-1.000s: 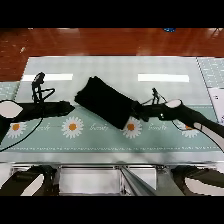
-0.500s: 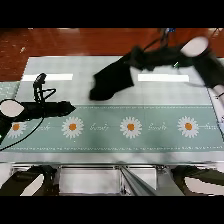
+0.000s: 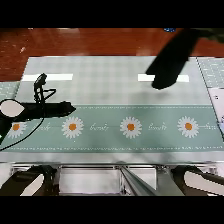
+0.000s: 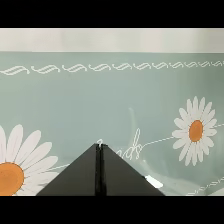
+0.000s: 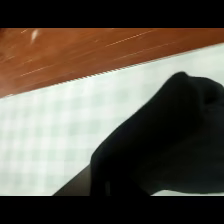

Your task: Fold the shirts.

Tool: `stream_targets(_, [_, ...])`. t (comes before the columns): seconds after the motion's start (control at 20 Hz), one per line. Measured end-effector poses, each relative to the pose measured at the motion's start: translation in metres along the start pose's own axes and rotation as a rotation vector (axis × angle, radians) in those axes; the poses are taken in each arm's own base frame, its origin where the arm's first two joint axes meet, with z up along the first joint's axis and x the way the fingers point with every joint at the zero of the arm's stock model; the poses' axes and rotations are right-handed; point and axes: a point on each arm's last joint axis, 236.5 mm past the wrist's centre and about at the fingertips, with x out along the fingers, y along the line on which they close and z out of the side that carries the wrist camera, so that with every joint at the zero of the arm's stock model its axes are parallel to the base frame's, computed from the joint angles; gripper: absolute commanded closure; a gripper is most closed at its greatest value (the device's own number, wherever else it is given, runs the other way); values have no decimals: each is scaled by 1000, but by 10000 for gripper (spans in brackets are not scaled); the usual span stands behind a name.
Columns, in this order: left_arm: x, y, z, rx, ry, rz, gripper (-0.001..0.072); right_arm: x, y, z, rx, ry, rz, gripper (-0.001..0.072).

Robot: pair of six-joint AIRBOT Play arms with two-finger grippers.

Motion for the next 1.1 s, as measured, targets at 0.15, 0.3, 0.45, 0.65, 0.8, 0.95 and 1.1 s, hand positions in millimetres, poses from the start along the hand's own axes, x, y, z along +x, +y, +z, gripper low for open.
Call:
stream_targets(0.15, [0, 0, 0, 0, 0, 0, 688, -50, -47, 3, 71, -18, -112, 690])
stream_targets(0.3, [0, 0, 0, 0, 0, 0, 688, -96, -94, -15, 162, -9, -245, 690])
stream_targets(0.45, [0, 0, 1, 4, -5, 1, 688, -129, -144, -60, 294, 34, -391, 690])
stream_targets(0.65, [0, 0, 2, 7, -9, 2, 688, -180, -224, -147, 547, 73, -654, 689])
stream_targets(0.8, [0, 1, 3, 12, -11, 2, 688, -212, -264, -225, 738, 136, -834, 656])
stream_targets(0.95, [0, 1, 3, 20, -11, 2, 689, -231, -288, -304, 902, 244, -1011, 296])
stream_targets(1.1, [-1, 4, 10, 40, -39, 16, 689, -238, -305, -339, 959, 281, -1108, 306])
